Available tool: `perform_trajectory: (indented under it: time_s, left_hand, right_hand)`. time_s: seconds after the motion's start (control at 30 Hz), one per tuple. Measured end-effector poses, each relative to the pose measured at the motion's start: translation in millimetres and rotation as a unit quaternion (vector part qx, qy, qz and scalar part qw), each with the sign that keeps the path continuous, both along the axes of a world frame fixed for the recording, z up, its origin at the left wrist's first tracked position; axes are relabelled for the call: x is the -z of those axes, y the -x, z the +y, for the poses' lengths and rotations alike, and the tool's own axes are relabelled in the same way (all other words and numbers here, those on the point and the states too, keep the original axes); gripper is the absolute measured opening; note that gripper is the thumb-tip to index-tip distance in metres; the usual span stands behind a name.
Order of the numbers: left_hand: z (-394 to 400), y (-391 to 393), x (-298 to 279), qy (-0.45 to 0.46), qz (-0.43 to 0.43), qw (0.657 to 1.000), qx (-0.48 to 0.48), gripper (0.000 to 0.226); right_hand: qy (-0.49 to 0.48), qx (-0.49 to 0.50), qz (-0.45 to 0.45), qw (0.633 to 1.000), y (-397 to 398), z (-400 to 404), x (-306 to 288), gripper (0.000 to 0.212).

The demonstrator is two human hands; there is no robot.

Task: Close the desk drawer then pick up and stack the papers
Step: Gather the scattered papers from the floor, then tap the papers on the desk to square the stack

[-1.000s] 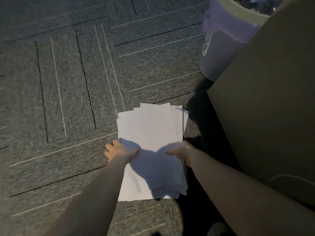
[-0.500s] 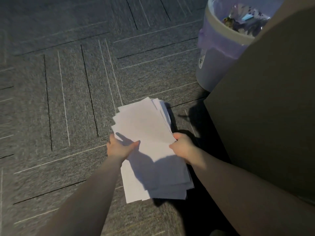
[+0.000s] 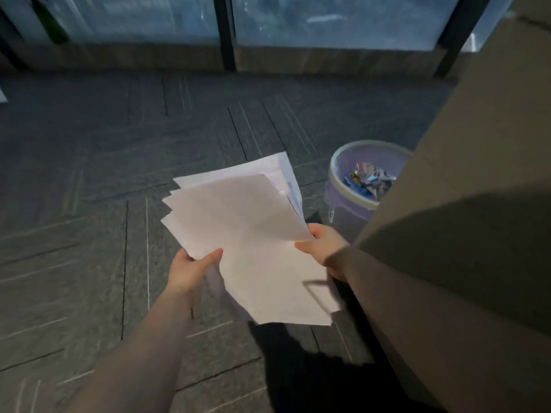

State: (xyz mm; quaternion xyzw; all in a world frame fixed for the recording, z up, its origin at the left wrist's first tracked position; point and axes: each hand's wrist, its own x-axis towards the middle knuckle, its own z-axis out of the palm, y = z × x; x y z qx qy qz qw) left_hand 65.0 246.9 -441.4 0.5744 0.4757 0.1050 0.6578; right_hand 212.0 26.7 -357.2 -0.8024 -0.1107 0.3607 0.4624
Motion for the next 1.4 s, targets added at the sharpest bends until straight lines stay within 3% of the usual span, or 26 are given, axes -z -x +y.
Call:
perform_trajectory:
  time_s: [0.2,0.33,0.5,0.6,0.7,0.77,0.9,1.2,1.33,1.4]
  left_hand:
    - [5,-7,-122,0.037,-0.069,0.997,0.010,0.037]
    - [13,-12,-208,0.017,-0.157,0.987,0.027,0.060]
    - [1,-16,-344,-0.020,-0.290,0.955,0.061,0.057]
    - [-16,-17,-416,-0.025,-0.339,0.938,0.071,0.050]
    - [-47,-16,-482,-0.026,-0.384,0.918,0.097,0.028]
    - [-75,-19,-519,-0.026,-0.417,0.902,0.112,0.028]
    - [-142,-25,-574,-0.041,-0.455,0.878,0.145,0.046]
    - [-317,-62,-634,-0.040,-0.491,0.848,0.196,0.047]
    - [-398,-87,-634,-0.029,-0.490,0.831,0.261,0.019]
    - [-440,-94,-631,-0.013,-0.491,0.821,0.290,0.016]
  right_hand:
    - [-0.036,0.011,-0.041,0.998,1,12,-126,0.022]
    - [-0.079,0.025,-0.094,0.992,6,12,-210,0.020]
    - [-0.129,0.043,-0.162,0.977,22,1,-327,0.030]
    - [-0.144,0.054,-0.236,0.960,35,-21,-395,0.026]
    - [-0.169,0.074,-0.293,0.938,50,-57,-457,0.020]
    - [-0.179,0.093,-0.320,0.926,59,-88,-489,0.018]
    - [-0.191,0.130,-0.341,0.911,75,-157,-536,0.015]
    - [-0.204,0.256,-0.387,0.862,87,-331,-575,0.021]
    - [-0.213,0.339,-0.399,0.825,94,-409,-562,0.027]
    - [-0.223,0.373,-0.409,0.803,100,-444,-555,0.029]
